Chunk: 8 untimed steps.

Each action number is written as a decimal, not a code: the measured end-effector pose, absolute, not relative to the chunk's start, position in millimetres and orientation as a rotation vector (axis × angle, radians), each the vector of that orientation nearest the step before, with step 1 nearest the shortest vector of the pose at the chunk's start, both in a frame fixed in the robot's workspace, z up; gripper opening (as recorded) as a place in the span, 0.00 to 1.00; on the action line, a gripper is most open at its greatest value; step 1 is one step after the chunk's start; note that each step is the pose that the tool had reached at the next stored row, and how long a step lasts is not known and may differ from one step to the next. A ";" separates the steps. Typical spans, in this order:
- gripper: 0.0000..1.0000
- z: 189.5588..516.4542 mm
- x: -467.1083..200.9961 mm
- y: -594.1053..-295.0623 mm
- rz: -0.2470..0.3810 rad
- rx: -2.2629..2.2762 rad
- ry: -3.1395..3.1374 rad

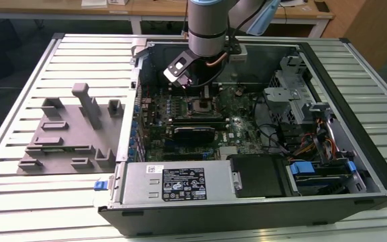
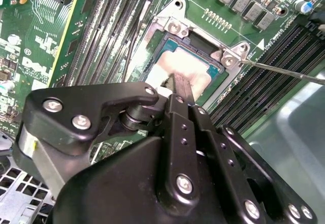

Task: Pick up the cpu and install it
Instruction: 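Place the cpu into insertion slot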

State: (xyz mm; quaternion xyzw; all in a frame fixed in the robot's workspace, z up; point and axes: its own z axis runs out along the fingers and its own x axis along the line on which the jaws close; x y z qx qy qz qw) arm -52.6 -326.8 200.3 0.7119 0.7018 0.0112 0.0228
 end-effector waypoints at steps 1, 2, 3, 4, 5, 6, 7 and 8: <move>0.11 200.3 -52.7 -326.8 0.035 2.204 2.174; 0.11 200.2 -52.7 -326.8 0.035 2.200 2.178; 0.11 200.0 -52.8 -326.9 0.035 2.191 2.187; 0.11 199.8 -52.8 -326.9 0.035 2.177 2.201; 0.11 199.6 -52.8 -326.9 0.036 2.163 2.215; 0.11 199.4 -52.8 -326.8 0.035 2.152 2.226; 0.11 199.4 -52.9 -326.8 0.035 2.148 2.229; 0.11 199.4 -52.9 -326.8 0.034 2.147 2.229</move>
